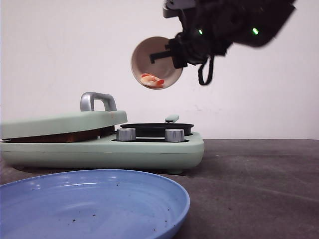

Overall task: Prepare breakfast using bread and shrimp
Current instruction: 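Tilt the bowl with the right gripper to pour shrimp into the pan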

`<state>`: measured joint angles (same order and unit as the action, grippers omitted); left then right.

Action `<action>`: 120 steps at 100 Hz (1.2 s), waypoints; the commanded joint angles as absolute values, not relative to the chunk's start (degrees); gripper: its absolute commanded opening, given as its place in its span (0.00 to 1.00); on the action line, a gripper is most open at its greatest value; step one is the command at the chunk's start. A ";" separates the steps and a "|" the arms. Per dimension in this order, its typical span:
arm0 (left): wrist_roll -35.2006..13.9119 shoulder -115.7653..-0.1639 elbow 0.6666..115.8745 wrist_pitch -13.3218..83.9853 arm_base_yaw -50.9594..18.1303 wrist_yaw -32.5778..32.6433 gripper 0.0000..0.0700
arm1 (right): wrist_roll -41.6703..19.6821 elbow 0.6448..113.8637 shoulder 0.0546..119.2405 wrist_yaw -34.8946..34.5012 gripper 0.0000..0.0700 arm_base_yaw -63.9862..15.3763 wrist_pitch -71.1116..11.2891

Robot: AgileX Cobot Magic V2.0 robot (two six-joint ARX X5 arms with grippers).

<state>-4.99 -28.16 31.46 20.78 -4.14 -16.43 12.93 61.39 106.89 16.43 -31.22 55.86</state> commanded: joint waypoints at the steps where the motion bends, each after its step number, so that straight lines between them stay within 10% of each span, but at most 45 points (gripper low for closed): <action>1: -3.88 -28.40 32.12 20.16 -4.19 -16.40 0.45 | 11.31 60.55 108.03 16.23 0.00 -30.96 60.97; 73: -3.64 -28.40 32.12 20.18 -4.21 -16.56 0.45 | 11.97 58.57 108.62 13.30 0.00 -30.65 67.00; 120: -3.68 -28.40 32.12 21.63 -4.21 -16.53 0.45 | 2.85 60.07 102.98 15.07 0.00 -30.15 49.04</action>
<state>-4.34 -28.16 31.46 21.82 -4.14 -16.47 6.98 58.22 105.82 14.79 -30.22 53.30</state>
